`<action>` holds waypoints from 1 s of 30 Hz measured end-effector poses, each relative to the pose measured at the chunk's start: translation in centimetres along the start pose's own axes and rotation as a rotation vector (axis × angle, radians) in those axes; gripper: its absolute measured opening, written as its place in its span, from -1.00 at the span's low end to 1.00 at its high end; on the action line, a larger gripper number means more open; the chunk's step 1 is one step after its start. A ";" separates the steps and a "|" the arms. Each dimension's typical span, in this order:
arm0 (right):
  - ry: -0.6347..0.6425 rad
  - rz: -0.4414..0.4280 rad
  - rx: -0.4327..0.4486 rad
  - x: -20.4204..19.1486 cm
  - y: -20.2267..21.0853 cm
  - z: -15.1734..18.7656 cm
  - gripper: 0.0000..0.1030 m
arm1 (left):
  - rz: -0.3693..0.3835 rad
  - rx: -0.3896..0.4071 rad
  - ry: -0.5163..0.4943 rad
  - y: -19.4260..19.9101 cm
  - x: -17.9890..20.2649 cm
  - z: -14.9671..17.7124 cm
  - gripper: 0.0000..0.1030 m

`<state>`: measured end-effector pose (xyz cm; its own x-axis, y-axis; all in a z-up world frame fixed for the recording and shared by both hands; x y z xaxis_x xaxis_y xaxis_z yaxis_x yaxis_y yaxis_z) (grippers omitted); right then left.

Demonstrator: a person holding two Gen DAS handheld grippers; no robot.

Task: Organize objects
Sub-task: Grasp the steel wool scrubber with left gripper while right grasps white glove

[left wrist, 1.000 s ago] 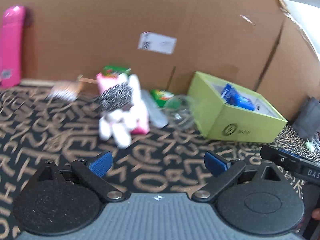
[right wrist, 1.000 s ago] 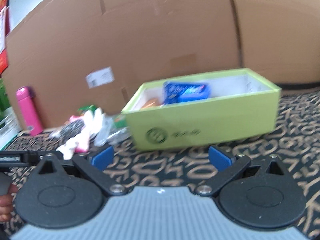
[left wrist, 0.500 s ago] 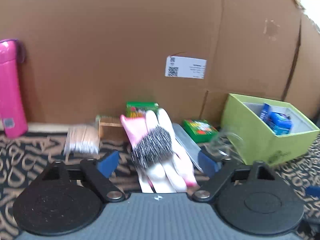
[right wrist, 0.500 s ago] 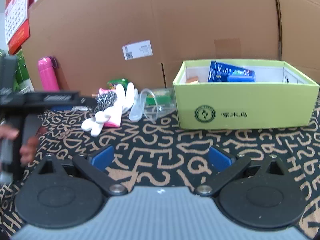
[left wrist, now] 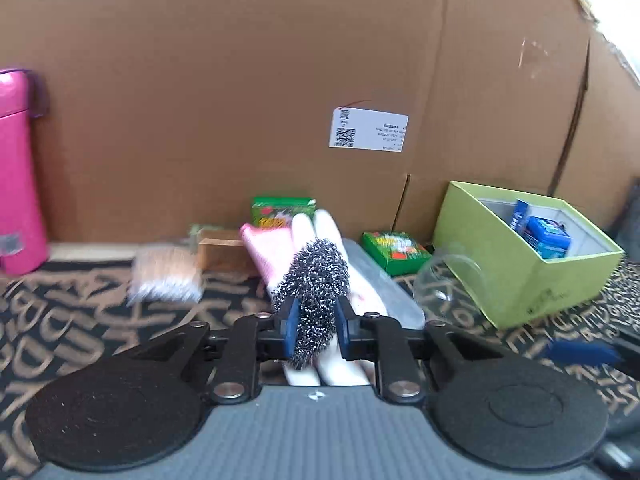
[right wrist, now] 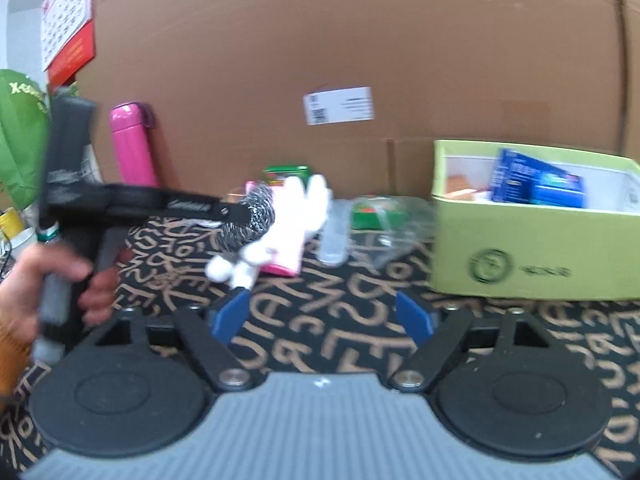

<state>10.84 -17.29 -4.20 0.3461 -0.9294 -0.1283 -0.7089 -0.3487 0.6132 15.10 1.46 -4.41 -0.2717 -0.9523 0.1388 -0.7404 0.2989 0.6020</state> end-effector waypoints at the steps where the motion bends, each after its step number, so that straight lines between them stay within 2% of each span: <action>1: 0.012 -0.007 -0.007 -0.5 -0.8 -0.3 0.33 | -0.007 -0.004 0.006 0.9 -0.4 0.7 -0.63; 2: 0.023 -0.015 -0.013 -0.9 -1.7 -0.7 0.28 | -0.020 -0.010 0.013 1.5 -0.8 1.2 -0.63; 3: 0.027 -0.021 -0.014 -1.3 -2.5 -1.0 0.14 | -0.031 -0.011 0.023 2.2 -1.3 1.8 -0.63; 4: 0.020 -0.020 -0.009 -1.6 -3.2 -1.4 -0.14 | -0.040 -0.009 0.034 2.8 -1.8 2.3 -0.63; 5: 0.003 -0.022 -0.007 -1.7 -4.0 -1.7 -0.23 | -0.048 -0.007 0.047 3.3 -2.3 2.8 -0.63; 8: -0.008 -0.048 -0.020 -2.5 -5.8 -2.5 -0.27 | -0.058 -0.001 0.068 4.5 -3.2 3.9 -0.63; 11: 0.059 -0.059 -0.012 -4.2 -6.9 -3.2 -0.27 | -0.058 0.017 0.068 4.6 -3.5 4.2 -0.60; 14: 0.099 -0.039 -0.013 -5.1 -7.9 -3.7 -0.27 | 0.000 0.034 0.031 3.8 -2.9 3.0 -0.22; 15: 0.103 -0.031 -0.016 -5.3 -8.1 -3.7 -0.27 | 0.017 0.046 0.008 3.4 -2.5 2.5 0.22; 16: 0.103 -0.023 -0.016 -5.2 -8.2 -3.6 -0.28 | 0.010 0.059 -0.011 2.9 -2.3 1.9 0.27; 18: 0.087 0.009 -0.025 -4.6 -8.2 -3.2 -0.33 | -0.001 0.056 -0.033 1.7 -2.0 0.8 0.27; 22: 0.055 0.029 -0.030 -3.5 -7.6 -2.4 -0.33 | 0.093 0.006 -0.032 -1.2 -1.8 -0.4 0.24; 23: 0.057 0.034 -0.029 -3.4 -7.5 -2.4 -0.33 | 0.106 -0.017 -0.035 -2.0 -1.9 -0.3 -0.14; 24: 0.063 0.036 -0.029 -3.4 -7.6 -2.5 -0.33 | 0.116 -0.045 -0.024 -2.6 -2.2 -0.1 -0.24; 25: 0.073 0.036 -0.030 -3.6 -7.7 -2.6 -0.33 | 0.126 -0.062 0.006 -2.6 -2.8 0.0 -0.23; 27: 0.100 0.023 -0.030 -4.4 -8.2 -3.0 -0.33 | 0.145 -0.055 0.054 -1.5 -4.0 -0.1 -0.27; 30: 0.158 0.003 -0.026 -6.0 -9.3 -3.7 -0.33 | 0.085 0.015 0.083 0.9 -5.8 -0.4 -0.27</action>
<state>17.67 -7.98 -6.23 0.4380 -0.8990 -0.0033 -0.6946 -0.3408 0.6335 16.30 7.20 -4.35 -0.2826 -0.9250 0.2540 -0.7258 0.3793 0.5739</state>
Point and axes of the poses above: each gripper's, at about its wrist camera, not at the fingertips, and y roughly against the way its jaws point, x to its right, z to its underside, the point moved 5 cm from there along -y, roughly the way its jaws point, and after that the axes turned 8 degrees about -x, right-handed, at the moved point
